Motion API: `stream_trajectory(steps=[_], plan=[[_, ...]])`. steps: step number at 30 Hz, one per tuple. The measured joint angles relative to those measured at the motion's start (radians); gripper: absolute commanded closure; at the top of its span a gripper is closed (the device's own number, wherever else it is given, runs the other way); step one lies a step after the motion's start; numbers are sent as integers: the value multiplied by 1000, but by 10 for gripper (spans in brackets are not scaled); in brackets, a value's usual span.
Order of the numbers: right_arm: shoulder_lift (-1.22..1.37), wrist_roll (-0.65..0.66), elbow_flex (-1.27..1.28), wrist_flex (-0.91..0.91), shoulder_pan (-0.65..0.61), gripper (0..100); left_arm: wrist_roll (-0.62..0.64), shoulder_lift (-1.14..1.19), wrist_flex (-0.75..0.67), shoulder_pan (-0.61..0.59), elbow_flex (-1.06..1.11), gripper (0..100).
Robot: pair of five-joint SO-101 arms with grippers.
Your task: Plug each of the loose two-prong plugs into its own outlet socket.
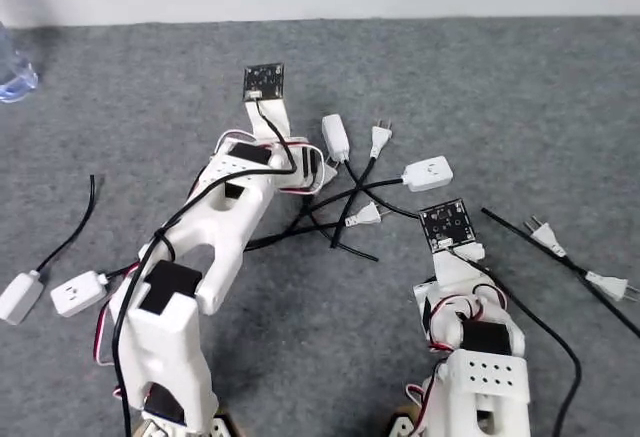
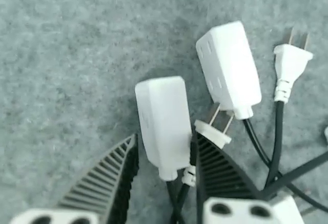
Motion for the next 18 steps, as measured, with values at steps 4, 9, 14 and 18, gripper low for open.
stream_trajectory(steps=[4, 9, 14, 18], plan=[[0, 0, 0, 0, 0, 787, 0, 12, 0, 0, -31, 844], [0, 0, 0, 0, 0, 787, 0, 46, 0, 0, -66, 844], [0, 0, 0, 0, 0, 787, -11, 158, 126, 0, -221, 848], [0, 0, 0, 0, 0, 788, -17, 270, 295, 0, -402, 854]])
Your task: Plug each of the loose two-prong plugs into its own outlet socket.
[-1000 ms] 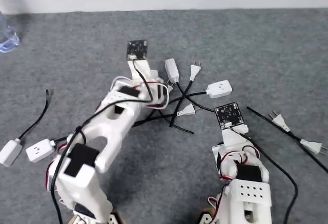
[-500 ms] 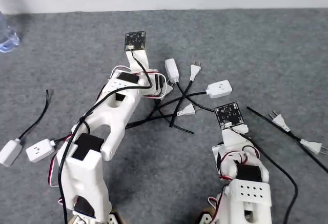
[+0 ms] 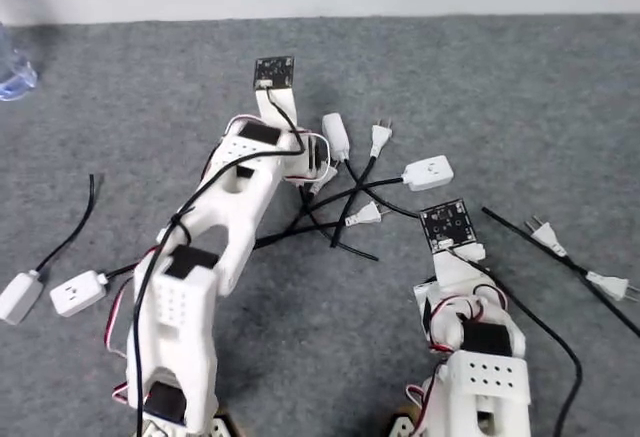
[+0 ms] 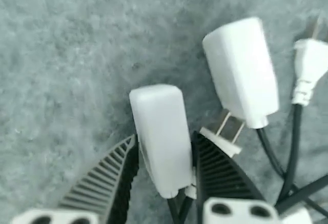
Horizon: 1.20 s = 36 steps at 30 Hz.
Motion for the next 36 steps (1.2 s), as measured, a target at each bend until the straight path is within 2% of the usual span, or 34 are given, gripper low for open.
stream_trajectory(steps=[4, 5, 12, 19, 24, 29, 32, 36], plan=[[0, 0, 0, 0, 0, 790, 2, 86, 147, 0, -157, 985], [0, 0, 0, 0, 0, 790, 2, 101, 169, 0, -186, 992], [-3, 35, 29, -28, 0, 790, -3, 133, 298, 0, -301, 988], [-3, 48, 29, -28, -17, 790, -44, -5, 606, 0, -457, 988], [-3, 48, 37, -28, -20, 790, -206, -158, 697, -29, -473, 988], [-3, 48, 37, -28, -26, 790, -396, -342, 700, -216, -376, 988], [-3, 49, 37, -28, -28, 790, -589, -457, 700, -362, -279, 988], [-3, 49, 37, -28, -26, 790, -924, -549, 701, -588, -153, 988]])
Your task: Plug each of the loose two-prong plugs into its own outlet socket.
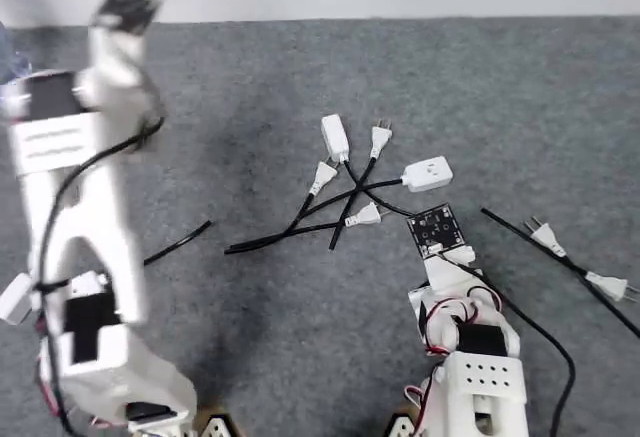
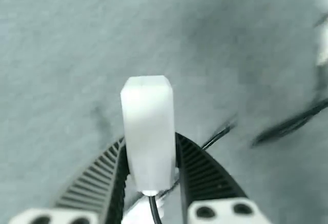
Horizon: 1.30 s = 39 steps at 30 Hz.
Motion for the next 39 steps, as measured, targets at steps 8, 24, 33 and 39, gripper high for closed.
stream_trajectory(steps=[8, 24, 33, 39], plan=[[0, 0, 0, 0, -2, 790, -443, -9, -118, -407, 203, 947], [0, 0, 0, 0, -3, 790, -407, -41, -120, -377, 216, 768], [0, 0, 0, 0, -3, 788, 26, -49, -38, -117, 249, 770], [0, 0, -37, 26, -3, 786, 169, -84, -166, -207, 525, 855]])
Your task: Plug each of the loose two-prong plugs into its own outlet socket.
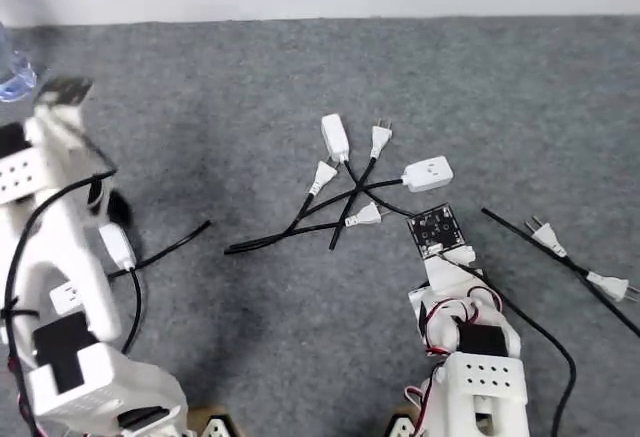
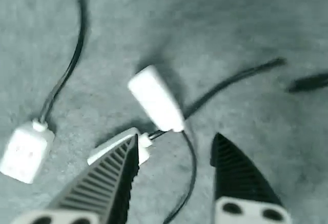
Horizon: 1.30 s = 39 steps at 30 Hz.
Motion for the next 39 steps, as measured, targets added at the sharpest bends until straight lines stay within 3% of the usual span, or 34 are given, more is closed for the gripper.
stream_trajectory(steps=[7, 13, 19, 24, 27, 35, 39], plan=[[63, -2, -460, 316, -29, 786, 25, -98, -509, -118, 562, 859], [391, 0, -770, 388, -40, 786, 153, -252, -667, -150, 747, 859], [858, -17, -1028, 388, -61, 776, 173, -388, -752, -155, 893, 859], [1206, -21, -1301, 388, -84, 595, 173, -477, -781, -158, 974, 859], [1376, 112, -1447, 388, -77, 571, 173, -509, -798, -158, 1000, 859], [1616, 695, -1672, 448, -74, 611, 173, -528, -813, -157, 1011, 859], [1706, 873, -1797, 485, -72, 612, 173, -528, -815, -124, 1011, 859]])
